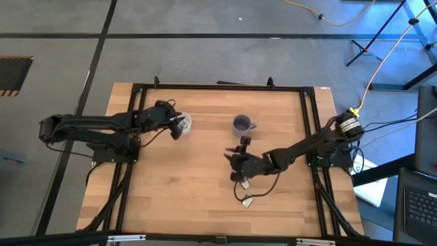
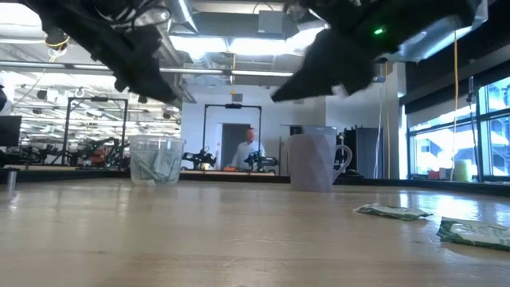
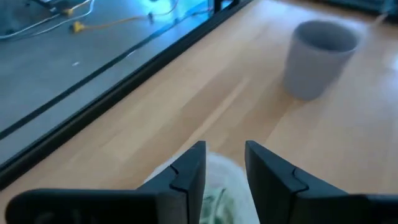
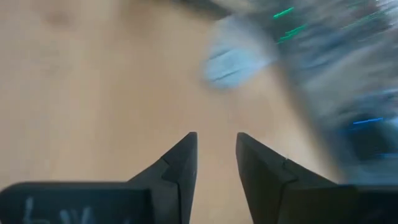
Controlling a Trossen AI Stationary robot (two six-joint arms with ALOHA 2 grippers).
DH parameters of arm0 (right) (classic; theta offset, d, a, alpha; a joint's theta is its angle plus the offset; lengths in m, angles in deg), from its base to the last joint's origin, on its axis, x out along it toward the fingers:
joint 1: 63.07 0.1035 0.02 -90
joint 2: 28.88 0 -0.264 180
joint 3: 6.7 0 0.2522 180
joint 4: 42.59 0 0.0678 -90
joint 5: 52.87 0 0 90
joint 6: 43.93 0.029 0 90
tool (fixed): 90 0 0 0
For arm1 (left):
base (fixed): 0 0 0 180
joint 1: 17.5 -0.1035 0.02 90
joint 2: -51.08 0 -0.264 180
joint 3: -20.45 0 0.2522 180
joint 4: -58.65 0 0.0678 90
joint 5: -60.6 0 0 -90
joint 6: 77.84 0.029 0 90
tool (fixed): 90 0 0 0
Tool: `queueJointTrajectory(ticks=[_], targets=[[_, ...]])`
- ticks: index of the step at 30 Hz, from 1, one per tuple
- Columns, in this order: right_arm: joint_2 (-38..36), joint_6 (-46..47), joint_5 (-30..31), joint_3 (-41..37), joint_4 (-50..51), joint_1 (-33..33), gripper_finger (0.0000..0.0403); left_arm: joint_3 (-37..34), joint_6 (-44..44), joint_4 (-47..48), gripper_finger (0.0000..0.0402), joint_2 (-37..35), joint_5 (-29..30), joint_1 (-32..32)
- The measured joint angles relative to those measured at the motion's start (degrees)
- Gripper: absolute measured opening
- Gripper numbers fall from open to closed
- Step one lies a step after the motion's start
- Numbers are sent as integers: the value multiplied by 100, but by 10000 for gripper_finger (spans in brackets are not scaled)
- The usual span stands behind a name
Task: Pick and place Stevia / Truvia into bins
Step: Put the green stevia packet into the transparent container
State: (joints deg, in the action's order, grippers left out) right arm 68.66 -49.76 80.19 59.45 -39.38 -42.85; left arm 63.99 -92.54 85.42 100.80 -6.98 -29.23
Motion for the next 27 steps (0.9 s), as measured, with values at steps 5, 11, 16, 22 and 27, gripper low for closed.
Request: queueJointTrajectory(ticks=[5,11,16,22,27], targets=[[-399,1981,-2191,0,1325,18,116,0,31,-482,103,-22,-154,229],[-488,2614,-3334,0,1828,145,116,0,349,-1010,102,79,-155,495],[-338,2626,-3415,0,2049,317,116,-2,352,-1035,102,124,-154,686],[-30,2633,-3409,-2,2341,340,116,-9,352,-1021,104,230,-152,811],[239,2497,-3367,-2,2326,340,116,-9,352,-1034,102,402,-150,826]])
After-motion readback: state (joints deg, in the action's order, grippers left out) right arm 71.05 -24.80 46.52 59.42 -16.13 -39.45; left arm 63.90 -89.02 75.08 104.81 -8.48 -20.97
